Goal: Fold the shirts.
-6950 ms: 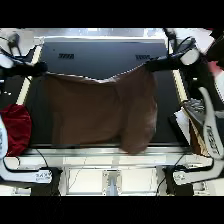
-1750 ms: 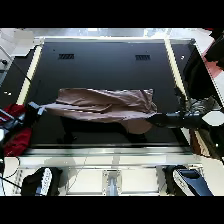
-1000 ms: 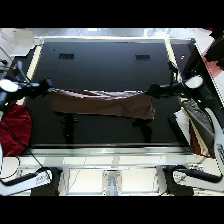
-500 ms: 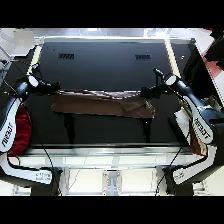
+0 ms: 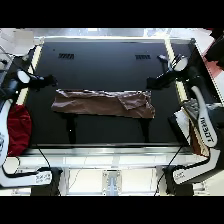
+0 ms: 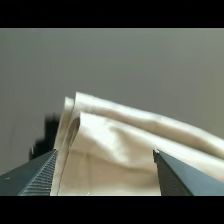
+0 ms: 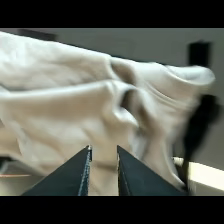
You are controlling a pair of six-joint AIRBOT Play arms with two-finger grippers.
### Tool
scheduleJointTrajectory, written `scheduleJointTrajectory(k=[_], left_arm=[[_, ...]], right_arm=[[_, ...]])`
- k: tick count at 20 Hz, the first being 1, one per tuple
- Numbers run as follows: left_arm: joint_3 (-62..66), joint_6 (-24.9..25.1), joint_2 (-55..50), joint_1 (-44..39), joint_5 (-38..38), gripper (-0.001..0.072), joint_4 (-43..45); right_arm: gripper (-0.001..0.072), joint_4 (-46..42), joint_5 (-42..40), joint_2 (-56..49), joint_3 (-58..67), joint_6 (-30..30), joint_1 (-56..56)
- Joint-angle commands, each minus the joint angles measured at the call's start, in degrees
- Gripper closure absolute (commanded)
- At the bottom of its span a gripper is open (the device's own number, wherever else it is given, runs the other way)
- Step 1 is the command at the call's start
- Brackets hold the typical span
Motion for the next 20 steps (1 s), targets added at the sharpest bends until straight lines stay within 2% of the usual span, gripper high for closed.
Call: scheduleJointTrajectory(k=[1,3,4,6,7,8,10,12,13,14,15,18,20], left_arm=[[0.57,2.75,9.79,-0.96,6.32,0.0027,-0.02],[2.97,9.84,13.73,-3.89,5.97,0.0027,0.02],[4.9,12.28,14.51,-5.7,5.09,0.0028,0.07],[10.03,13.88,13.84,-10.03,4.11,0.0043,1.31],[12.52,13.86,12.61,-12.33,3.65,0.0102,2.89],[15.15,13.86,10.69,-14.91,2.78,0.0111,4.61],[19.71,13.86,6.01,-20.0,0.26,0.0111,6.75],[23.17,13.9,0.87,-25.31,-1.4,0.0111,8.81],[24.06,13.9,-1.42,-28.0,-1.4,0.0111,10.82],[24.39,13.88,-3.32,-30.34,-1.46,0.0111,13.38],[24.39,13.86,-5.07,-32.79,-1.51,0.0111,16.15],[24.39,13.79,-9.05,-37.24,-2.97,0.011,21.31],[24.39,13.22,-10.64,-38.01,-5.53,0.0107,21.4]], right_arm=[[0.0498,-7.13,8.85,7.82,4.72,0.22,-4.42],[0.0295,-8.55,8.81,13.14,4.72,0.26,-8.76],[0.0295,-8.94,8.59,15.17,4.7,0.28,-11.26],[0.0279,-7.82,7.82,16.9,4.02,2.25,-15.34],[0.0249,-6.29,7.15,16.81,3.06,3.34,-16.81],[0.0249,-4.42,5.73,16.55,1.38,3.43,-17.66],[0.022,1.55,-0.96,15.96,-4.74,3.43,-18.32],[0.0218,10.49,-12.0,14.75,-13.53,3.41,-18.32],[0.0151,14.71,-15.54,13.38,-17.03,3.41,-18.34],[0.0047,18.71,-16.96,11.41,-19.78,3.3,-18.32],[0.0018,21.64,-16.31,8.59,-21.62,2.69,-18.32],[0.0018,26.84,-7.76,-0.46,-23.02,-2.86,-18.32],[0.0018,27.36,-4.85,-4.28,-23.02,-6.08,-18.32]])
